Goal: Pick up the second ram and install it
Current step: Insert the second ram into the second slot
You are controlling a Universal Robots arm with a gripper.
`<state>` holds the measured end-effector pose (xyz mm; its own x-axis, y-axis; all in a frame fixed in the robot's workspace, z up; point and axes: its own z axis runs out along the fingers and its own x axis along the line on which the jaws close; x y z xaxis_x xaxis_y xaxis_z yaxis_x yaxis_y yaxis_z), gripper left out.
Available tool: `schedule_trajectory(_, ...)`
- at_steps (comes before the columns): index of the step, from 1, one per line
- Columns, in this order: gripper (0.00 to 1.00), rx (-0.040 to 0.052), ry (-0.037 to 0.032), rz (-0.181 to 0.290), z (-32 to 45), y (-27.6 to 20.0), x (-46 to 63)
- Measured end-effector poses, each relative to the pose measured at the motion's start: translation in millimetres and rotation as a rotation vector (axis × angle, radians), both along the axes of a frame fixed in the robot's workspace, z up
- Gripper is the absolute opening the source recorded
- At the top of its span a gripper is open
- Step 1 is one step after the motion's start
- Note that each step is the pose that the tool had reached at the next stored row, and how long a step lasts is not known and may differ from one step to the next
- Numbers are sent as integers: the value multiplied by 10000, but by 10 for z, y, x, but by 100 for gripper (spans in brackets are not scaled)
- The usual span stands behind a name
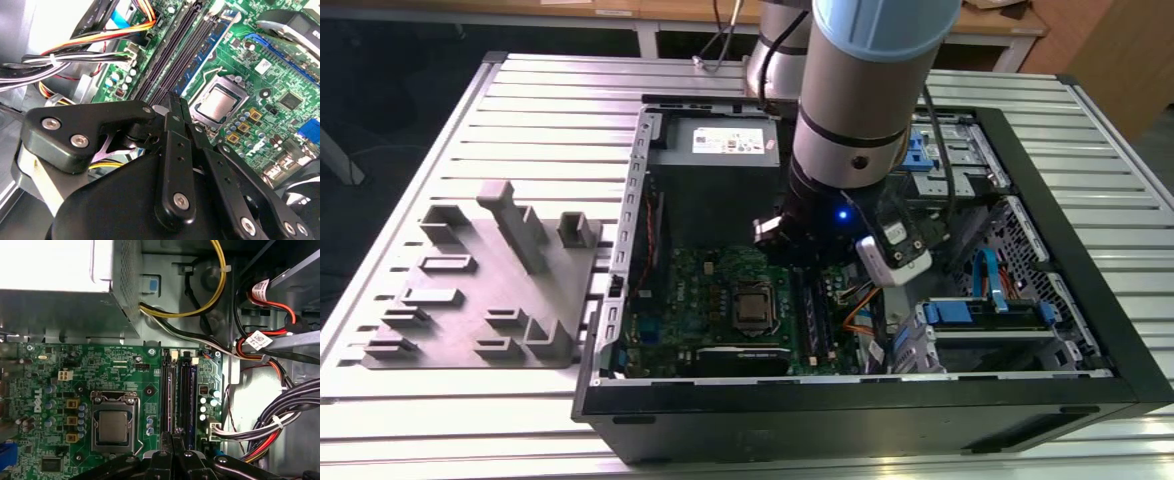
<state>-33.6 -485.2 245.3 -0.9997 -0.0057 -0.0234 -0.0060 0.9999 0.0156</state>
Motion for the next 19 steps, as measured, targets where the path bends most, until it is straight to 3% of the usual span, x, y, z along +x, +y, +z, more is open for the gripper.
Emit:
schedule_trajectory(9,8,14,-1,66,-50,0,7)
schedule_trajectory(19,8,117,-58,113,-69,4,5)
